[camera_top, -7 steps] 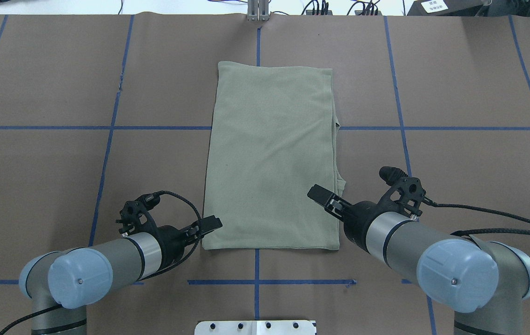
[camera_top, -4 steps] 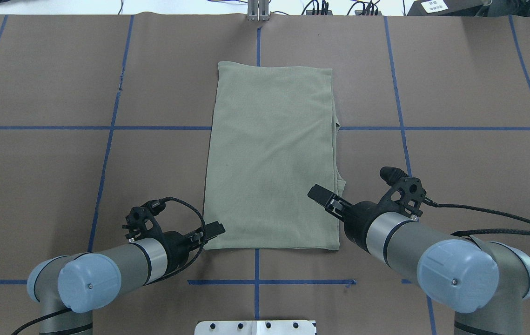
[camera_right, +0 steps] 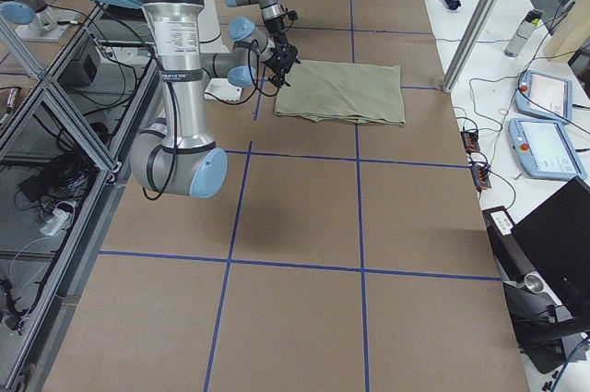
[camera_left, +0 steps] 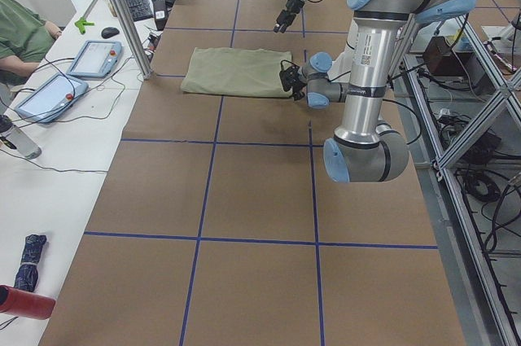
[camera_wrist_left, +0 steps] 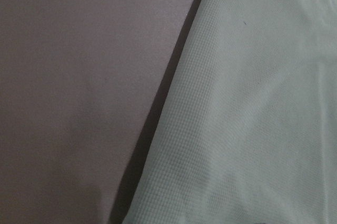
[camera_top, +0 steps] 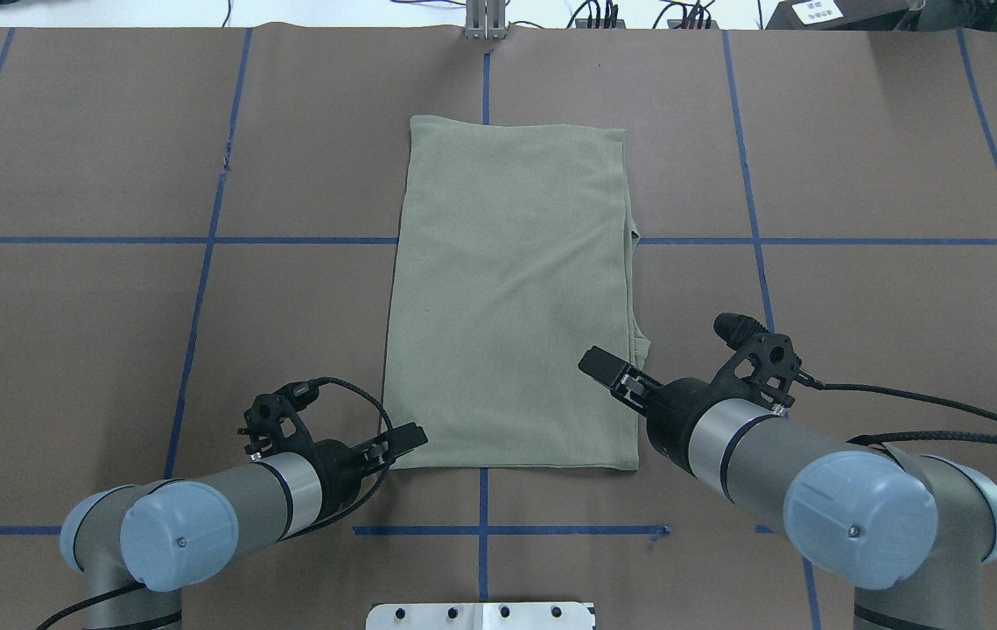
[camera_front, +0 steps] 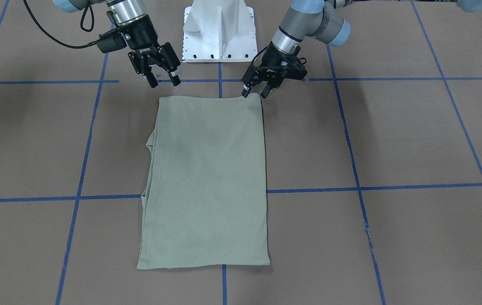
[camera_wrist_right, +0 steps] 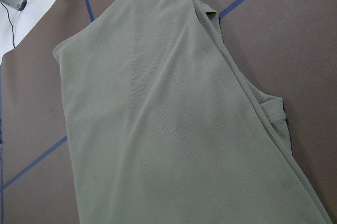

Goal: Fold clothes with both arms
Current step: 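Grasp the near corners of the folded shirt with both grippers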

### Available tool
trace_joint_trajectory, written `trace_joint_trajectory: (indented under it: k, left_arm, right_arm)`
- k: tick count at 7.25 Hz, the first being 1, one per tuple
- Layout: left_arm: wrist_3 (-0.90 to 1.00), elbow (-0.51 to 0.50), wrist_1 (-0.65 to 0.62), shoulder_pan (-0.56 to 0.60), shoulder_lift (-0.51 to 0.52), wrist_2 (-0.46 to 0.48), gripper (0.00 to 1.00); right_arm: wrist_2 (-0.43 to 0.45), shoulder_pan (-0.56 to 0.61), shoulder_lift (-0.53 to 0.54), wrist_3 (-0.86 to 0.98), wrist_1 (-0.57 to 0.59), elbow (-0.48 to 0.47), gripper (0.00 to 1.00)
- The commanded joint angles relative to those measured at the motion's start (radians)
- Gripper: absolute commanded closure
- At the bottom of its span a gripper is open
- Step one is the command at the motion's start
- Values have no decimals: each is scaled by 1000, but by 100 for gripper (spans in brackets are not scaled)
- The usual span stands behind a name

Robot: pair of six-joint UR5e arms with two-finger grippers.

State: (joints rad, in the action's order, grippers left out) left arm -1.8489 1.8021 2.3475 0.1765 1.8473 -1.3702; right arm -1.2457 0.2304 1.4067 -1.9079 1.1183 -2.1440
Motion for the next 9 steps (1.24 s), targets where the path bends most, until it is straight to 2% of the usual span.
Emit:
trace_joint_trajectory:
  k: [1, 6, 7, 8, 9]
  left_arm:
    - [2, -26, 1, 0, 13, 0, 11]
    - [5, -33, 0, -2, 20, 0, 14]
    - [5, -35, 1, -2, 20, 0, 17]
    - [4, -33, 1, -2, 20, -1, 26]
    - [2, -33, 1, -2, 21, -1, 40]
  right_arm:
    - [2, -2, 0, 1, 0, 1, 0]
    - [0, 0, 0, 1, 0, 3, 0]
    - [0, 0, 0, 1, 0, 3, 0]
    - [0, -2, 0, 1, 0, 6, 0]
    - [0, -2, 0, 1, 0, 6, 0]
